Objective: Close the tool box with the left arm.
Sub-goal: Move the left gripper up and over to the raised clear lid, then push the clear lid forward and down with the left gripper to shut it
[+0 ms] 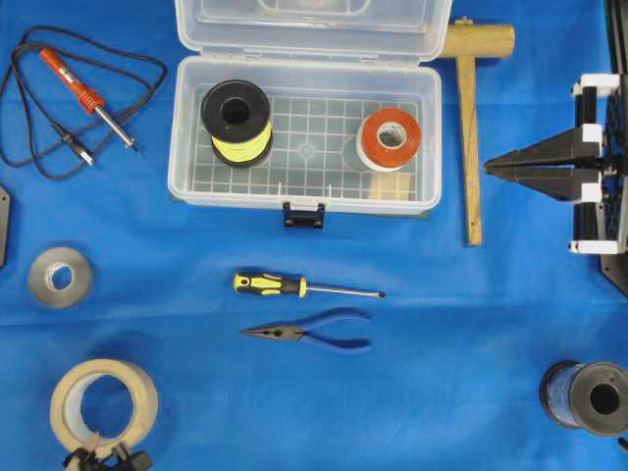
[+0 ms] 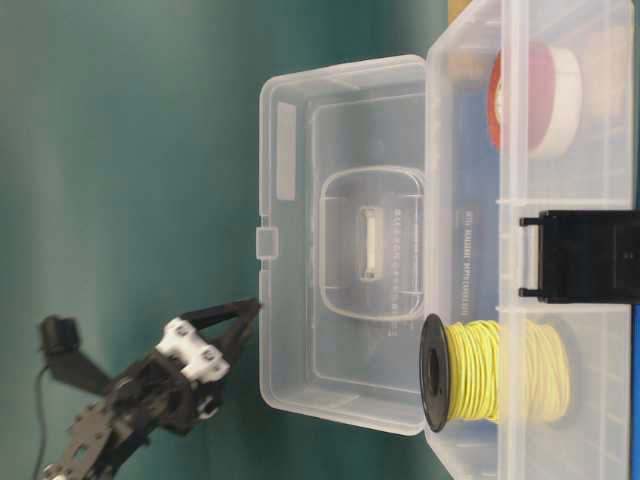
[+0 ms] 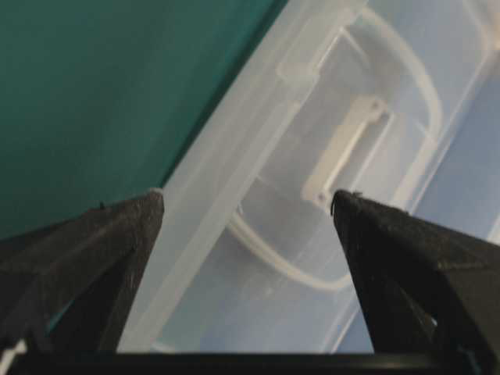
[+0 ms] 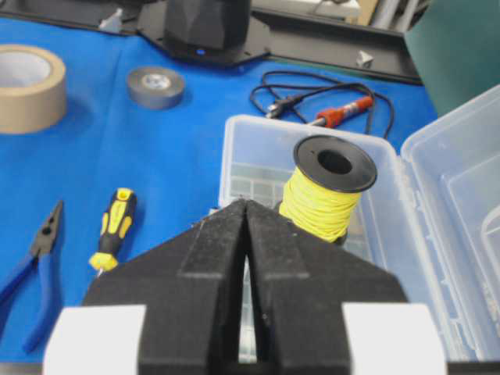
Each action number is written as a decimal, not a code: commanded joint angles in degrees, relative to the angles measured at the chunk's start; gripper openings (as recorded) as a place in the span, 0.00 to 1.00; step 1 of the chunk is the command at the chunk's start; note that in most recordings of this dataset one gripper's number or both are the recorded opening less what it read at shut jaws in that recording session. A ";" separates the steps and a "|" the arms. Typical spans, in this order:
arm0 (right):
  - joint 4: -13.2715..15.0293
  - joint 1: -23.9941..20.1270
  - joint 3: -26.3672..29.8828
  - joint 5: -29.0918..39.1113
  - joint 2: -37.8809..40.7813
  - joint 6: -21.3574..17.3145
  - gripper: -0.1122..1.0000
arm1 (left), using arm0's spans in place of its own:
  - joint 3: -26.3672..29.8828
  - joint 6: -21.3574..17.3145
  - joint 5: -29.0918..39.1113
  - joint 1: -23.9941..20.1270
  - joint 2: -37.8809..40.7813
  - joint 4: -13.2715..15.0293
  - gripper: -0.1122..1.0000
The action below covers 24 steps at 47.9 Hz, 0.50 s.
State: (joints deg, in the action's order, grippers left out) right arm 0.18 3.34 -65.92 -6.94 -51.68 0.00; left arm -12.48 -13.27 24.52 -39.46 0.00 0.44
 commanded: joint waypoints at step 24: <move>0.26 0.70 0.53 -0.26 0.62 0.18 0.10 | 2.46 0.18 9.58 2.37 0.97 -0.09 0.91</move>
State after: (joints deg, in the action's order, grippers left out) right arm 0.26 3.78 -66.01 -6.86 -51.50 0.09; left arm -11.43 -13.27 32.08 -39.11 2.20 0.09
